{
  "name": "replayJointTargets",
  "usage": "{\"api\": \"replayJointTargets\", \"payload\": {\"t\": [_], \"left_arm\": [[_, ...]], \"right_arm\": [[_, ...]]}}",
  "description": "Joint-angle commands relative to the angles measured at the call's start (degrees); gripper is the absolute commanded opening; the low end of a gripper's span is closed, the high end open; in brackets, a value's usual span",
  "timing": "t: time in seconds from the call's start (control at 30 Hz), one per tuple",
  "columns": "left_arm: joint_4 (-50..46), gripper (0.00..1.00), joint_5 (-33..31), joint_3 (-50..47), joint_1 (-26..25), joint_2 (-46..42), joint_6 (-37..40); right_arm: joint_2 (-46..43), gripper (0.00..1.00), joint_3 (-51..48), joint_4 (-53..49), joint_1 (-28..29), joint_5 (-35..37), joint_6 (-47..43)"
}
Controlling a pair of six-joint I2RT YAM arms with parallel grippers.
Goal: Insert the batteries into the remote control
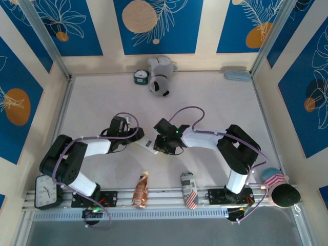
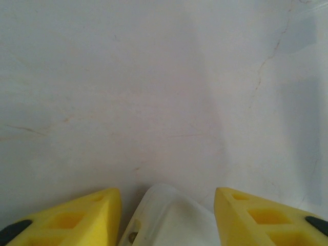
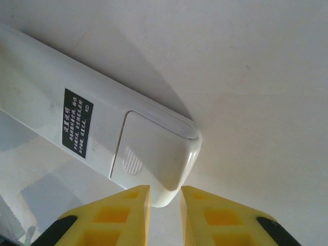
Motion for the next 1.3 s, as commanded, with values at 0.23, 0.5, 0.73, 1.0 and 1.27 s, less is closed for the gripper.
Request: {"api": "replayJointTargets", "payload": {"t": [0.23,0.5,0.73,1.0,1.27], "left_arm": [[-0.7,0.45,0.6,-0.3,-0.4,1.2,-0.3],[-0.5,0.44,0.5,-0.4,-0.5,1.4,-0.6],[-0.4,0.44,0.6,-0.4,-0.5,1.4,-0.6],[-0.1,0.44,0.9,-0.4,-0.4,1.5,-0.7],[0.2,0.43,1.0,-0.4,-0.5,1.7,-0.8]], "right_arm": [[-1.1,0.25,-0.3,-2.0,0.6,1.2,1.7],[-2.8,0.26,-0.9,-3.1,1.4,2.6,2.4],[-1.2,0.27,-0.8,-2.0,1.1,1.7,3.0],[0.4,0.27,-0.5,0.0,0.6,0.3,3.0],[1.9,0.27,-0.3,1.4,0.4,-0.6,3.4]]}}
